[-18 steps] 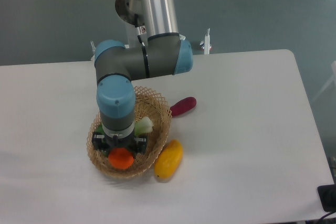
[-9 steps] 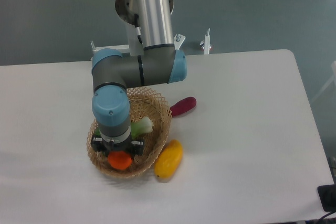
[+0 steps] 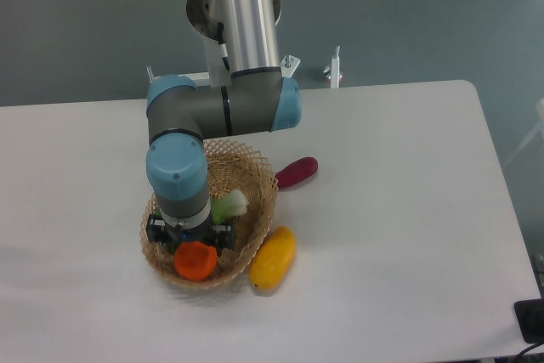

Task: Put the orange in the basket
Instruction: 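Lower the orange into the basket beside the bok choy, then open the gripper to release the orange in the basket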

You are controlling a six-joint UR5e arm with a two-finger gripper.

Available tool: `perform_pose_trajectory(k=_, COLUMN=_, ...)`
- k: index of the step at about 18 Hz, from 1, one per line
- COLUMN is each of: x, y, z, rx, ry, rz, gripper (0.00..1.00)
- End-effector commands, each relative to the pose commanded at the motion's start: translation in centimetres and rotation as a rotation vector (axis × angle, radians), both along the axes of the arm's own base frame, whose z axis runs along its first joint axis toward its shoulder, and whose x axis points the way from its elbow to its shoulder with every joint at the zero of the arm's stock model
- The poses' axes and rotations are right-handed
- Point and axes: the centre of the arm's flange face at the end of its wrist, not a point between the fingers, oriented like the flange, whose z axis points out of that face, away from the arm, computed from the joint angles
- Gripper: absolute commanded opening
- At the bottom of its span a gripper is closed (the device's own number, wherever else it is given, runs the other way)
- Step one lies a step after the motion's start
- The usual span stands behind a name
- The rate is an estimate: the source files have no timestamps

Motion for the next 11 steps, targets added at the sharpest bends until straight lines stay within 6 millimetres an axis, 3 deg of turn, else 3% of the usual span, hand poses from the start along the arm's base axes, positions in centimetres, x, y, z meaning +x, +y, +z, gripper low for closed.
perform_pose_trajectory(k=5, x=-0.5, y=-0.3, z=3.1, rx=0.042, ry=0.031, rz=-0.024, gripper=1.00)
perform_pose_trajectory(k=11, x=-4.3, y=-1.2, z=6.9, rx=0.080, ry=0.082, rz=-0.054, gripper=1.00)
